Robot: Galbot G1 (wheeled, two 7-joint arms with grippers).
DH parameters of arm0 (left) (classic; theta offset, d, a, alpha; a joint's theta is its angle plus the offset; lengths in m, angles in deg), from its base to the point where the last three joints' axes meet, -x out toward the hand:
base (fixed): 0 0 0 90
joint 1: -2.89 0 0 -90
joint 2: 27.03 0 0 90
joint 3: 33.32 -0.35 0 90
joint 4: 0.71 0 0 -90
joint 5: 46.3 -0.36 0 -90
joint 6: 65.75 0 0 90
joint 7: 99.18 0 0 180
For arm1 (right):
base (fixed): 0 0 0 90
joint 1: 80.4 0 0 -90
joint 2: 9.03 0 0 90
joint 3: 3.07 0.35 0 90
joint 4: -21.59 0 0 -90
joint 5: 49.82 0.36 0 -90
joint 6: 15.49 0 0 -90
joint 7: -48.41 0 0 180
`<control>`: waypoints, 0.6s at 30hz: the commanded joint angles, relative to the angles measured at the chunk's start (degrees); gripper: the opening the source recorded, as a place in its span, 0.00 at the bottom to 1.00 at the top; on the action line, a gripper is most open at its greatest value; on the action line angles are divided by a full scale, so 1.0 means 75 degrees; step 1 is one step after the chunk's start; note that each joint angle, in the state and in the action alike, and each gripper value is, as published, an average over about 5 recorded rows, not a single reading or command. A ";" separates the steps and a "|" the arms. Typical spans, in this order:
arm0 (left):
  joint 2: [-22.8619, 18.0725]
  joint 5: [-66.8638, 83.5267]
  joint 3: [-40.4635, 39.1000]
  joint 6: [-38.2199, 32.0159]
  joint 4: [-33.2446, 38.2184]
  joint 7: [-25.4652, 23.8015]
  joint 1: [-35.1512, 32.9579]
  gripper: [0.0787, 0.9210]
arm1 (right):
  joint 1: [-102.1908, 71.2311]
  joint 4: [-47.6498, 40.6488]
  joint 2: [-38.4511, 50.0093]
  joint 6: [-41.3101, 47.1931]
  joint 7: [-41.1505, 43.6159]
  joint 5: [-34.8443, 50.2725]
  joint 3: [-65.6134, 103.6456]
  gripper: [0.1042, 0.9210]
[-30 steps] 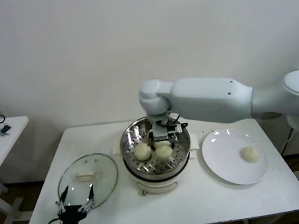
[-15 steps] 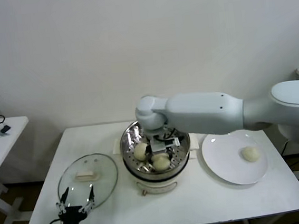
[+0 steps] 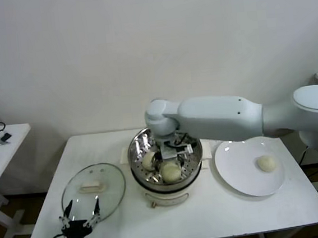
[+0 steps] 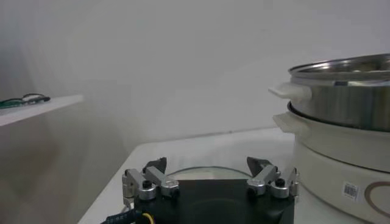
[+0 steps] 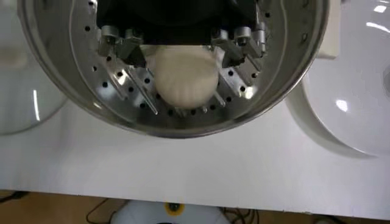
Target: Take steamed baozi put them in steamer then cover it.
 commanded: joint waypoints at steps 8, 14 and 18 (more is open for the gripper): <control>0.0054 -0.0053 -0.0046 0.0020 0.0048 -0.0002 0.0027 0.88 | 0.2411 0.0139 0.2545 0.1797 -0.1937 0.1955 -0.1501 0.88; 0.0057 -0.0094 -0.0096 0.0046 0.0105 -0.0004 0.0074 0.88 | 0.2544 0.0138 0.4081 0.4123 -0.2271 0.3313 -0.2180 0.88; 0.0060 -0.0141 -0.0126 0.0063 0.0147 -0.0006 0.0077 0.88 | 0.1951 -0.0135 0.4936 0.4751 -0.1907 0.3394 -0.1869 0.88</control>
